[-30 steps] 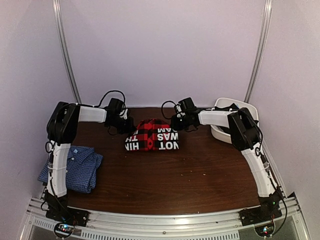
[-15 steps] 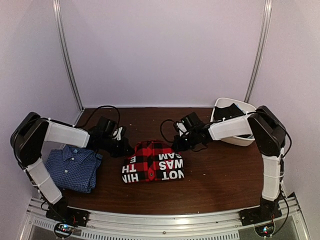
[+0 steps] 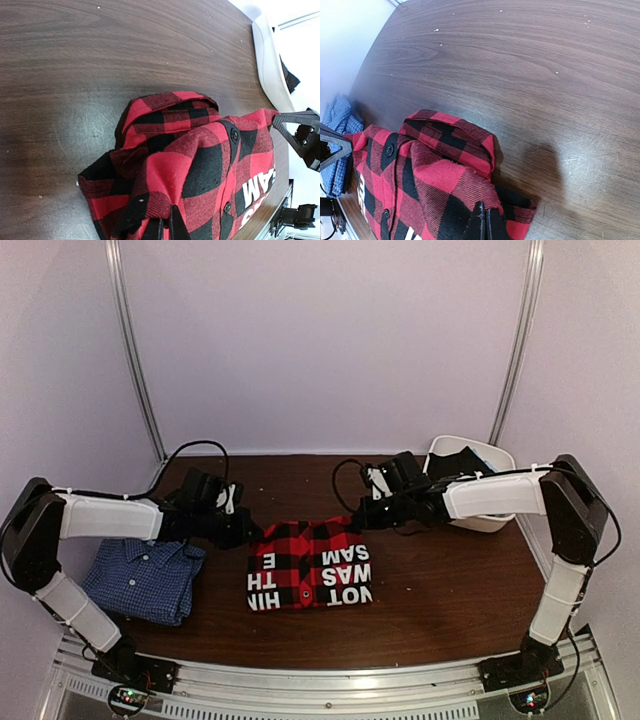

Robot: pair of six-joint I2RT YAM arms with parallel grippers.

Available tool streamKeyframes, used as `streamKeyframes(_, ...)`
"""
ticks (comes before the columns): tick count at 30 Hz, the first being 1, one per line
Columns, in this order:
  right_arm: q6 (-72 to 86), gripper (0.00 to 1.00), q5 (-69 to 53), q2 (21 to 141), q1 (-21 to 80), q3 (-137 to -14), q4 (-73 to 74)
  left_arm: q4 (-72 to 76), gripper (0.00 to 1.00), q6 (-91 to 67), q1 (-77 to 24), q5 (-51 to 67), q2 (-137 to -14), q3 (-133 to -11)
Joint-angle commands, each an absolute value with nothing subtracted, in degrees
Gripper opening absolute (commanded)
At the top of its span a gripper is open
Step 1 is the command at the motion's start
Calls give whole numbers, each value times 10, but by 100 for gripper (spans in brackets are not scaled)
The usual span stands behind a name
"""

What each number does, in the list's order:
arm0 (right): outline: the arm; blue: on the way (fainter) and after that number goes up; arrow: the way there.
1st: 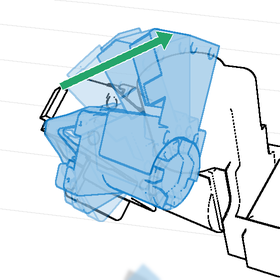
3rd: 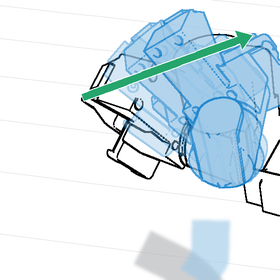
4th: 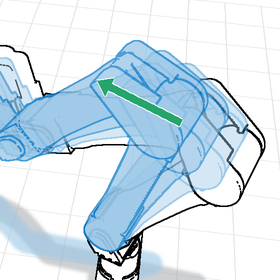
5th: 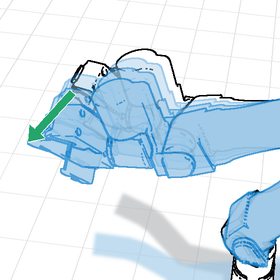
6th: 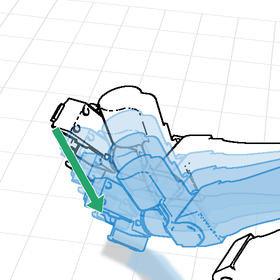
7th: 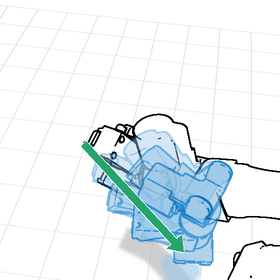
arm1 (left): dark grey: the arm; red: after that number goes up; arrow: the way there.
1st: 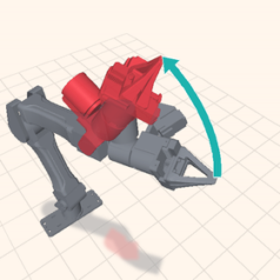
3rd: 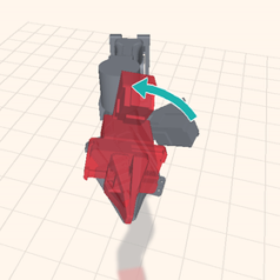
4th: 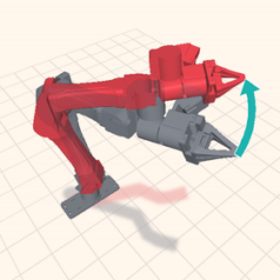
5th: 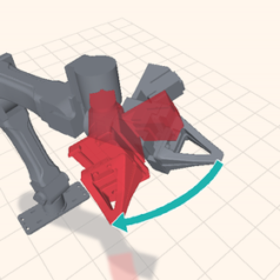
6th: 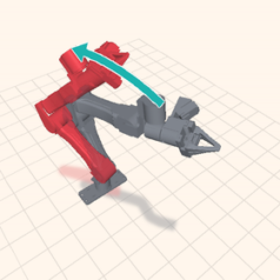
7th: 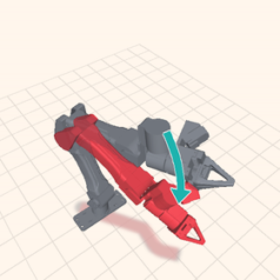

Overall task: Fold and stack the long sleeve shirts
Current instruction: Fold the 2/3-rectangle-folded shirt at the center of the board.

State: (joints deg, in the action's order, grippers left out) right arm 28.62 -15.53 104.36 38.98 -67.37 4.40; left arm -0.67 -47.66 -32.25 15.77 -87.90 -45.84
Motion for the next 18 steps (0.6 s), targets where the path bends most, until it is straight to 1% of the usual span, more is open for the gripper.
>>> streamKeyframes(1,292,0,-104,1025,382,-668,36,3,0,-465,-311,142,-892,-490)
streamKeyframes(18,291,0,-99,1076,346,-681,26,3,0,-431,-273,166,-986,-560)
